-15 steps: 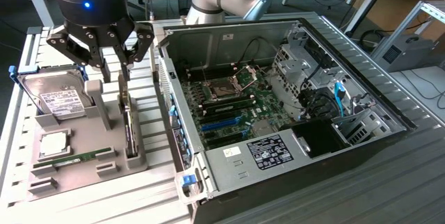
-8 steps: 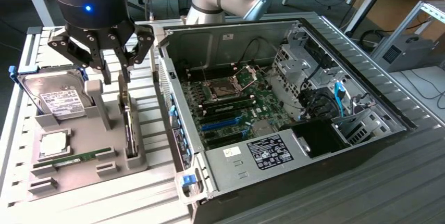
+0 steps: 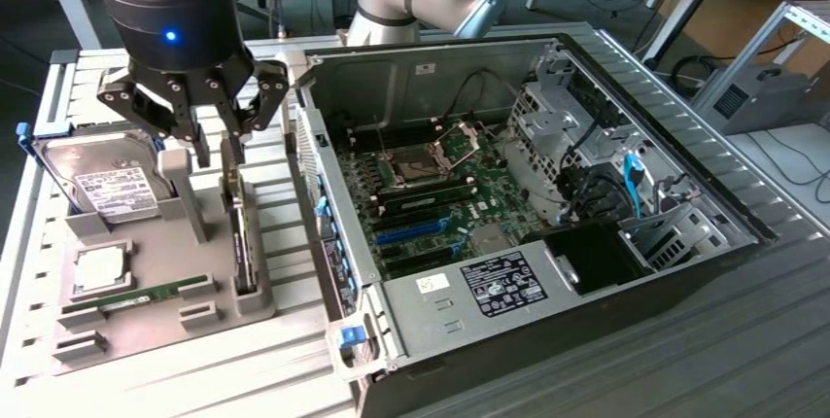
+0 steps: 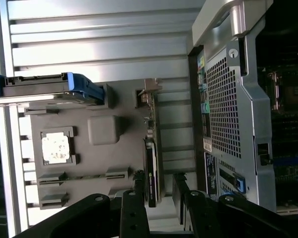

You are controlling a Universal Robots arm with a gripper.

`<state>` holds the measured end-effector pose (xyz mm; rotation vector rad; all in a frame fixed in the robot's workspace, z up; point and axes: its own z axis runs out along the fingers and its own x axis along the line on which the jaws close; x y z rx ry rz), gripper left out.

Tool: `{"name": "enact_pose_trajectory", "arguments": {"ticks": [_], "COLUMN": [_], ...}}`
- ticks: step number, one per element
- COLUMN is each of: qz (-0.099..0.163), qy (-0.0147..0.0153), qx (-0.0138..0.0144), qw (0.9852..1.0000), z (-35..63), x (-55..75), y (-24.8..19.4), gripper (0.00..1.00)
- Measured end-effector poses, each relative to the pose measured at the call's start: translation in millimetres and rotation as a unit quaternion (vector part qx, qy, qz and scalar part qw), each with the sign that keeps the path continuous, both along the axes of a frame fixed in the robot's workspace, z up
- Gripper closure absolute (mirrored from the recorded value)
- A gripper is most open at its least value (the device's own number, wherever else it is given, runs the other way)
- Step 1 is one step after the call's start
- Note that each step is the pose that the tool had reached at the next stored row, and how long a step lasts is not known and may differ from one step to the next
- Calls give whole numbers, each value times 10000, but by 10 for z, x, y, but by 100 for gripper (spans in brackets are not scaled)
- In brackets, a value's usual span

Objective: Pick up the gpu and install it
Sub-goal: 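Pick up the gpu and move the gpu toward the slot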

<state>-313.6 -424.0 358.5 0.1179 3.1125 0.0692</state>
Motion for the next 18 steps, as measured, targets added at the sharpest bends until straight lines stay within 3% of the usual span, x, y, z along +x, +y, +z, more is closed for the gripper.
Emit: {"name": "enact_pose_trajectory", "arguments": {"ticks": [7,18], "qz": [0,0], "qy": [0,-1], "qx": [0,1], "qw": [10000,10000], "z": [-75,-86], "x": [0,0], "y": [0,0], "gripper": [64,64]}}
